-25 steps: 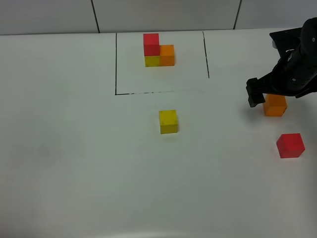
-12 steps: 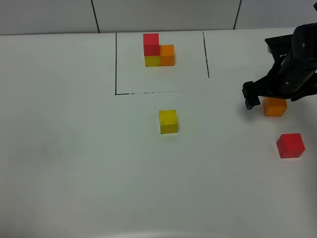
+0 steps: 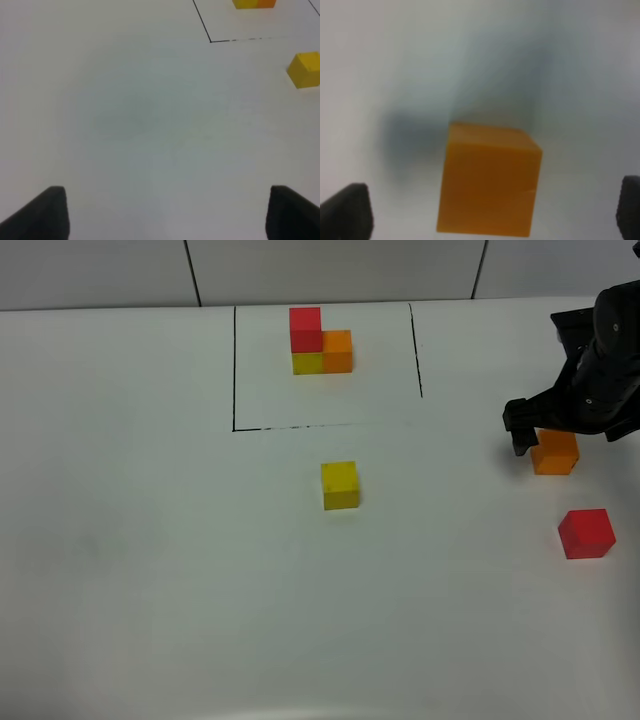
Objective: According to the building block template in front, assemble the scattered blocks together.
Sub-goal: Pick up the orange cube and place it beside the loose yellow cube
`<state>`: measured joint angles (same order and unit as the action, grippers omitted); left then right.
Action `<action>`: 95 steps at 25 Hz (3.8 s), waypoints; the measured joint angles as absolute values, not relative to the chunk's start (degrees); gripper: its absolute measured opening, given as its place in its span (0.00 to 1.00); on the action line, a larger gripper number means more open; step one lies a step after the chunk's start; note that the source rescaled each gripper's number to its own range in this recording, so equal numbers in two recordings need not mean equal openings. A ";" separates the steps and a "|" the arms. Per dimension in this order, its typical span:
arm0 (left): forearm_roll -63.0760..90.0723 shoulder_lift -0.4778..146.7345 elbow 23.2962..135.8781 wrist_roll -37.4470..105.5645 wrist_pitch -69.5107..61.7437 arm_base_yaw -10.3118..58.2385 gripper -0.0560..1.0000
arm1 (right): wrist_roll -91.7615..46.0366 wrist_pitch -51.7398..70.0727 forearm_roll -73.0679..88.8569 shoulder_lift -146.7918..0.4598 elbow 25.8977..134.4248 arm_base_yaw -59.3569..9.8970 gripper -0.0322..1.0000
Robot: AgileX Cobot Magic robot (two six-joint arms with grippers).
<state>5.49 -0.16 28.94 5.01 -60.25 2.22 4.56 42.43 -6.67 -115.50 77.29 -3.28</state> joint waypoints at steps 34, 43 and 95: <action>5.49 -0.16 28.94 5.01 -60.12 2.22 0.70 | -0.50 42.26 -6.97 -118.10 77.40 -1.72 0.04; 5.49 -0.16 28.94 5.01 -60.12 2.22 0.70 | -10.88 46.10 -10.75 -112.93 78.70 -6.70 0.04; 5.31 -0.16 28.94 5.00 -60.11 2.22 0.70 | -53.81 54.38 -8.43 -114.40 81.03 -24.66 0.04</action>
<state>5.31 -0.16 28.94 5.00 -60.11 2.22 -53.81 54.38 -8.43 -114.40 81.03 -24.66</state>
